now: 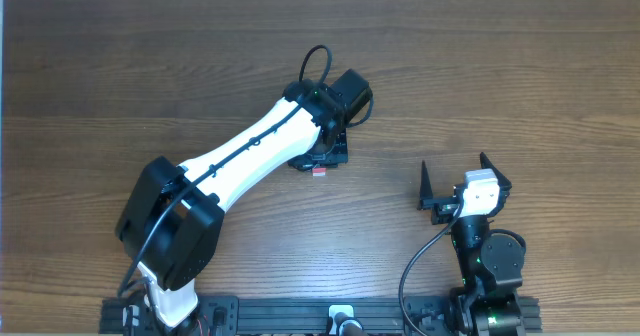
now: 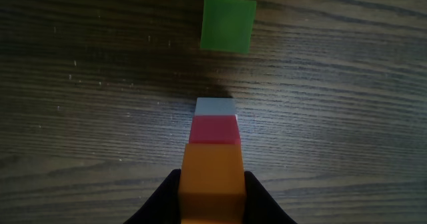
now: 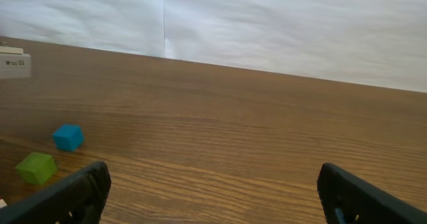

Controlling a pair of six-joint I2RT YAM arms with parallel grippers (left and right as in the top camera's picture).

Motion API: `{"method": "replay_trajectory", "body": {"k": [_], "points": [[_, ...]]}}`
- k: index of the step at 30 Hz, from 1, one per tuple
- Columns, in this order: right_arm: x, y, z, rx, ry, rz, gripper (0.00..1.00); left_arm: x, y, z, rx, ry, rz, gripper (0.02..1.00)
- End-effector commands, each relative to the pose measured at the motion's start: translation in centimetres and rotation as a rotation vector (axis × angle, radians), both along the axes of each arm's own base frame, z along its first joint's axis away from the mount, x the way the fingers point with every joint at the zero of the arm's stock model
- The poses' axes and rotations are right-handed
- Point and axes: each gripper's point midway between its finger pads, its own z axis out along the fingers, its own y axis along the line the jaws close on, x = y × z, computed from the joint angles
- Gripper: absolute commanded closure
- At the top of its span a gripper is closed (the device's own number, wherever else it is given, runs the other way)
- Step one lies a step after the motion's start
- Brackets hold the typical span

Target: Stack Cubes

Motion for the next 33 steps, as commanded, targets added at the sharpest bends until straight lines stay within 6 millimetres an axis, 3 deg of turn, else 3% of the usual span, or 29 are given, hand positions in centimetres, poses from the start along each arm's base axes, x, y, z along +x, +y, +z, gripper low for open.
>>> {"method": "replay_trajectory", "body": {"k": [1,33], "points": [[-0.02,0.07,-0.13,-0.002,-0.003,0.001,0.007,0.62,-0.27,-0.02,0.009,-0.018,0.01,0.833],[-0.02,0.06,-0.13,-0.002,-0.003,0.001,0.007,0.57,-0.33,-0.14,0.009,-0.017,0.011,0.794]]}}
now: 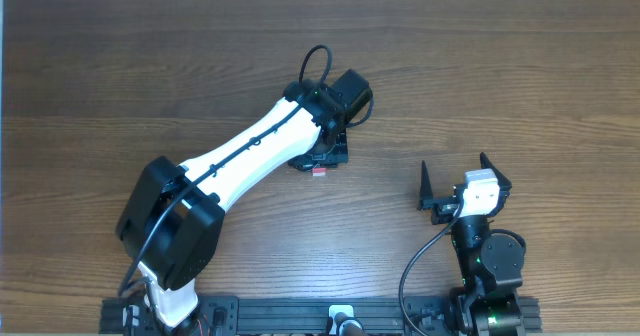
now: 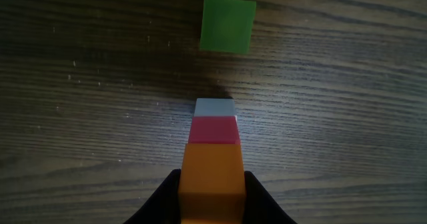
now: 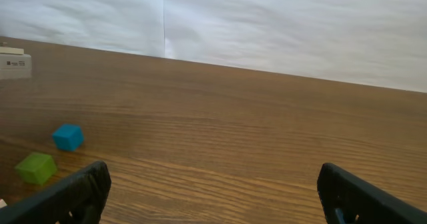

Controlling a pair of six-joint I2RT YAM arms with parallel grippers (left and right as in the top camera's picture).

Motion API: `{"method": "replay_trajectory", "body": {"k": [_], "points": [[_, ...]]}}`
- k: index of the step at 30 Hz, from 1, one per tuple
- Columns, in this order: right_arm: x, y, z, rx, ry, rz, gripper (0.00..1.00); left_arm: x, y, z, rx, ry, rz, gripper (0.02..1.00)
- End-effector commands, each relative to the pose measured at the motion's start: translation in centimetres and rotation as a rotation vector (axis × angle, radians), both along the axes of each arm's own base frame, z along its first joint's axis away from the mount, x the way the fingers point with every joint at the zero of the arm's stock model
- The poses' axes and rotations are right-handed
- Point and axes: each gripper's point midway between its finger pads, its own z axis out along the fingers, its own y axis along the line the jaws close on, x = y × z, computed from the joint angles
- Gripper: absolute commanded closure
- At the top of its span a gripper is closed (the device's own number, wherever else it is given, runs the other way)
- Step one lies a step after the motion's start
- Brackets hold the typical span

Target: Stack Cubes

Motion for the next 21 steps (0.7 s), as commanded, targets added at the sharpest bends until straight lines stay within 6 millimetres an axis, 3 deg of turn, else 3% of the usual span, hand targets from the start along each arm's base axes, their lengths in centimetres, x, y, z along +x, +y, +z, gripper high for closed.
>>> {"method": "replay_trajectory", "body": {"k": [1,8,16,18,21], "points": [[-0.02,0.06,-0.13,-0.002,-0.003,0.001,0.007,0.54,-0.31,-0.07,0.009,-0.017,0.009,0.785],[-0.02,0.06,-0.13,-0.002,-0.003,0.001,0.009,0.54,-0.31,-0.07,0.009,-0.017,0.009,0.649],[-0.02,0.07,-0.13,-0.002,-0.003,0.001,0.009,0.55,-0.3,-0.07,0.01,-0.017,0.009,0.603],[-0.02,0.06,-0.13,-0.002,-0.003,0.001,0.007,0.54,-0.3,-0.07,0.01,-0.017,0.009,0.553],[-0.02,0.06,-0.13,-0.002,-0.003,0.001,0.009,0.54,-0.3,-0.07,0.01,-0.017,0.009,0.358]]}}
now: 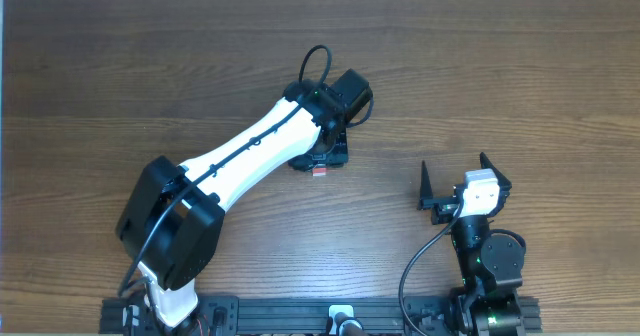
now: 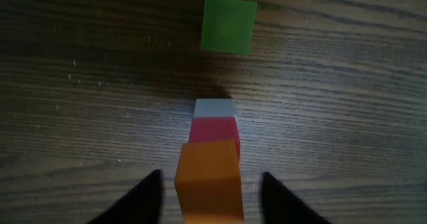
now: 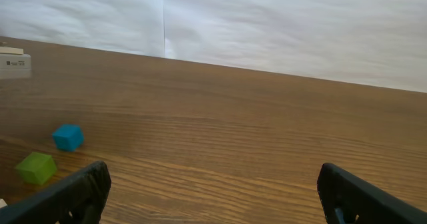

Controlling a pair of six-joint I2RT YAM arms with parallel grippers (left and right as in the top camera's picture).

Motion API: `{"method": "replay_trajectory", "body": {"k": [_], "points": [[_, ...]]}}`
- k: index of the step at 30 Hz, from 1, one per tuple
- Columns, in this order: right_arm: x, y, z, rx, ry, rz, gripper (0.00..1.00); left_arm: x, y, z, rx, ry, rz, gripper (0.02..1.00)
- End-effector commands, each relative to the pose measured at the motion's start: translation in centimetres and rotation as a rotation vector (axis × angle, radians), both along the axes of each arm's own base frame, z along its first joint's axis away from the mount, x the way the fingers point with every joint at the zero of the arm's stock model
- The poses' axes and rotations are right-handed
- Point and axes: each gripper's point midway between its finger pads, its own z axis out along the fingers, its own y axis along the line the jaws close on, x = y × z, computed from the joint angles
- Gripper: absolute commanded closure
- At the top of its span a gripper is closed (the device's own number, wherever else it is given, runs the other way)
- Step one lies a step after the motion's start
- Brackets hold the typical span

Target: Stack Cubes

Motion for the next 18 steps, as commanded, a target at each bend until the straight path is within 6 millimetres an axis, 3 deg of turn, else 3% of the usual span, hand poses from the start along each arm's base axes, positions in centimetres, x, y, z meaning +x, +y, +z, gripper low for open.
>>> {"method": "replay_trajectory", "body": {"k": [1,2,3,13,18], "points": [[0.0,0.1,-0.1,-0.001,-0.003,0.001,0.009,0.5,-0.3,-0.1,0.011,-0.017,0.0,0.253],[0.0,0.1,-0.1,-0.001,-0.003,0.001,0.009,0.6,-0.3,-0.1,0.011,-0.017,0.0,0.178],[0.0,0.1,-0.1,-0.001,-0.003,0.001,0.007,0.6,-0.3,-0.1,0.012,-0.021,0.0,0.02],[0.0,0.1,-0.1,-0.001,-0.003,0.001,0.009,2.1,0.8,0.3,0.012,-0.046,0.015,0.02],[0.0,0.1,-0.1,-0.001,-0.003,0.001,0.007,3.4,2.2,3.4,-0.006,-0.076,0.022,0.02]]}}
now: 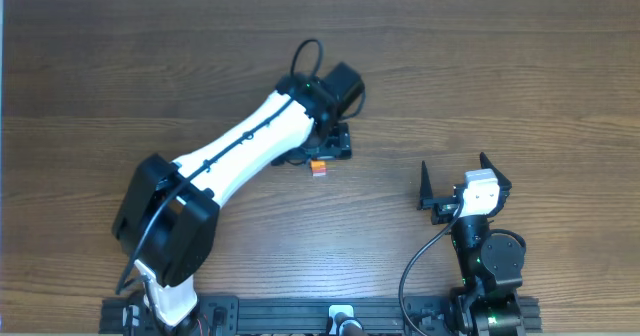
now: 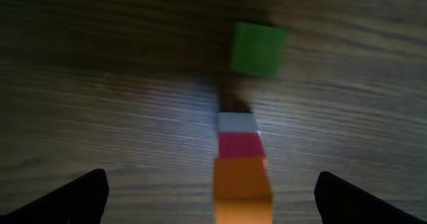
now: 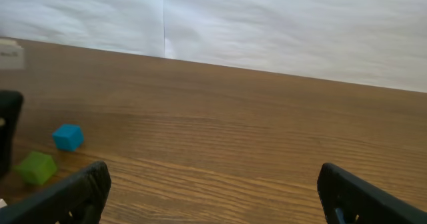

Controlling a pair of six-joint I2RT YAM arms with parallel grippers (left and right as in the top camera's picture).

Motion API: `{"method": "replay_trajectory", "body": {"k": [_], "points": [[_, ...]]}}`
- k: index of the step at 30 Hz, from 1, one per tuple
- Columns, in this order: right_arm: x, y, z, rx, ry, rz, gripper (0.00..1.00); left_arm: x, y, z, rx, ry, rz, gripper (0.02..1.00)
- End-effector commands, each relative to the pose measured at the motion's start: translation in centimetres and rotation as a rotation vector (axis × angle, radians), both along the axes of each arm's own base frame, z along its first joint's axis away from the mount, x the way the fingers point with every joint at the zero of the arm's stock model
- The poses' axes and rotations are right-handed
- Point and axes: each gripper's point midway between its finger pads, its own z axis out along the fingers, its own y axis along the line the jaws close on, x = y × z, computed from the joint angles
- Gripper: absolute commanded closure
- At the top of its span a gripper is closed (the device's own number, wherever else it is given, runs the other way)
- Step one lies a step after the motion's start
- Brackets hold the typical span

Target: Stack Cubes

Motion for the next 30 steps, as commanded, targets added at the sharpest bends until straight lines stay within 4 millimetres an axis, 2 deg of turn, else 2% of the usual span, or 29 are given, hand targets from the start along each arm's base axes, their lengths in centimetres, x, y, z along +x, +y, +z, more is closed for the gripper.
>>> {"method": "replay_trajectory", "body": {"k": [1,2,6,9,10,13,19,24,30], "points": [[0.0,0.1,-0.1,-0.001,-0.003,0.0,0.007,2.7,1.0,3.9,-0.028,-0.094,-0.019,0.018],[0.0,0.1,-0.1,-0.001,-0.003,0.001,0.007,3.4,2.3,5.9,0.009,-0.143,0.001,0.018],[0.0,0.1,-0.1,-0.001,-0.003,0.001,0.009,4.9,6.4,11.2,0.136,-0.311,0.054,0.018],[0.0,0.1,-0.1,-0.001,-0.003,0.001,0.007,5.2,9.6,14.5,0.24,-0.426,0.091,0.018],[0.0,0.1,-0.1,-0.001,-0.003,0.001,0.007,5.3,10.9,16.5,0.281,-0.498,0.113,0.018],[0.0,0.1,-0.1,-0.001,-0.003,0.001,0.007,5.1,12.4,19.3,0.317,-0.59,0.144,0.018],[0.0,0.1,-0.1,-0.001,-0.003,0.001,0.012,3.1,14.2,24.0,0.25,-0.714,0.194,0.018],[0.0,0.1,-0.1,-0.001,-0.003,0.001,0.007,0.1,15.9,28.6,0.168,-0.829,0.186,0.018],[0.0,0.1,-0.1,-0.001,-0.003,0.001,0.007,-2.7,18.2,32.7,0.095,-0.947,0.158,0.018]]}}
